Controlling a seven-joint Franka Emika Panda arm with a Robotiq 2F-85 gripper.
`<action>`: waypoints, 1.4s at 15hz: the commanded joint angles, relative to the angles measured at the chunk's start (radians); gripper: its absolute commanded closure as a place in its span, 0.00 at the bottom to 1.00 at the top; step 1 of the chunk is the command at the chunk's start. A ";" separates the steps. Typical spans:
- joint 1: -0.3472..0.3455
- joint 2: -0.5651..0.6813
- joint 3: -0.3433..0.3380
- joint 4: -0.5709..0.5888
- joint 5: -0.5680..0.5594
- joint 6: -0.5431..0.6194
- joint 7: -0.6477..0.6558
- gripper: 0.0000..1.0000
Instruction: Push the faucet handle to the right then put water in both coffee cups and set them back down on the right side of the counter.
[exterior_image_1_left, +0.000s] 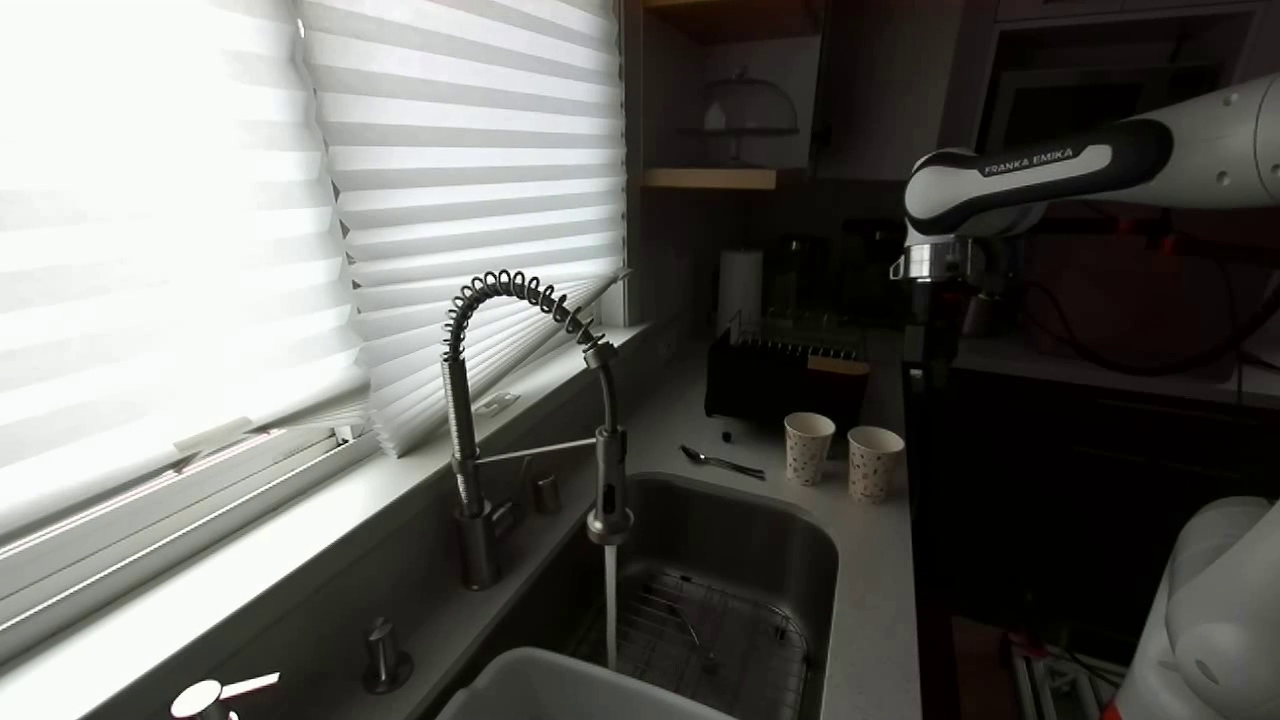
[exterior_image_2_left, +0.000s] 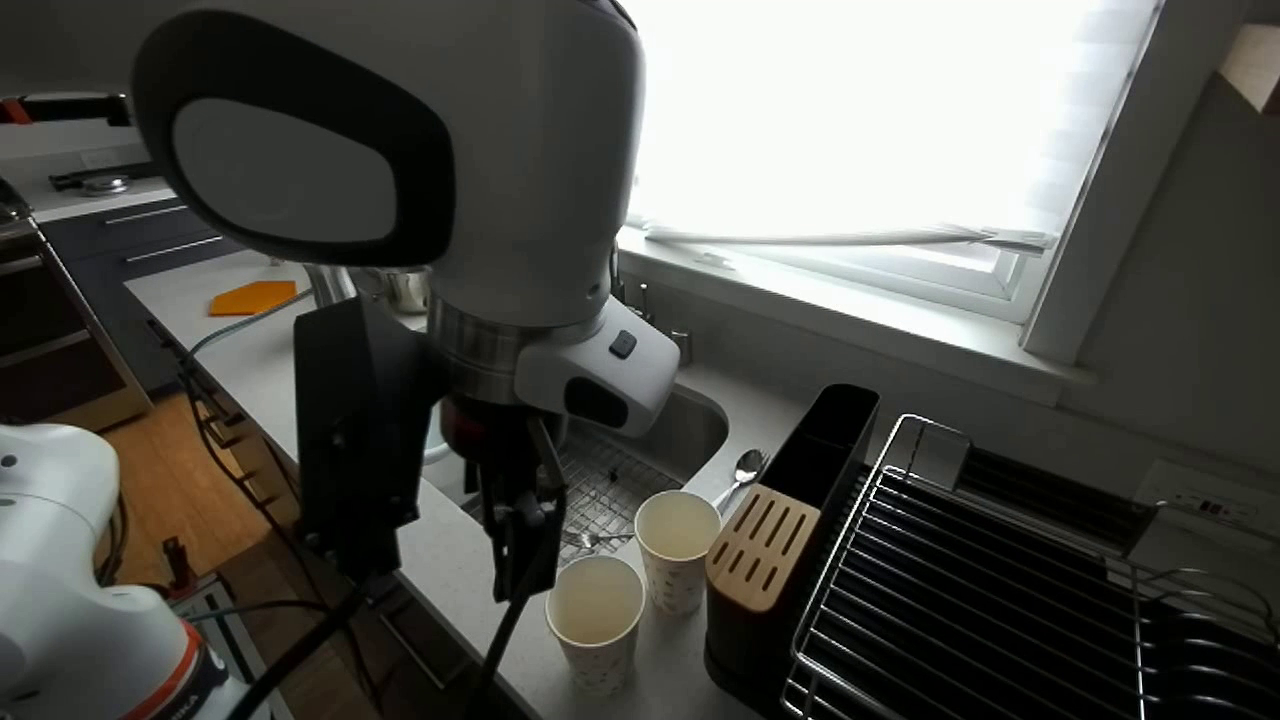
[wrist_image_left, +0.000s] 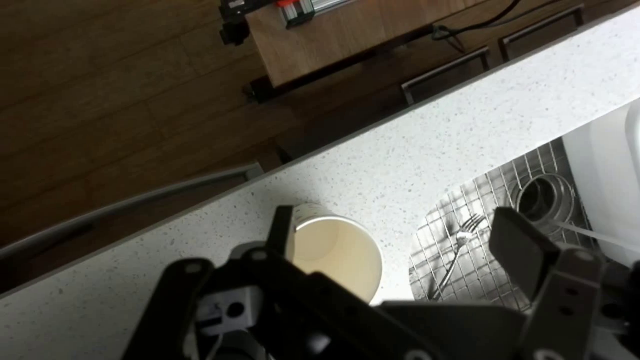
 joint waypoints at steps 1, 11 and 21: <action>0.000 0.019 0.005 -0.002 -0.102 -0.001 -0.036 0.00; -0.009 0.105 -0.033 -0.037 -0.059 0.230 -0.045 0.00; -0.018 0.162 -0.046 -0.090 0.044 0.371 -0.066 0.00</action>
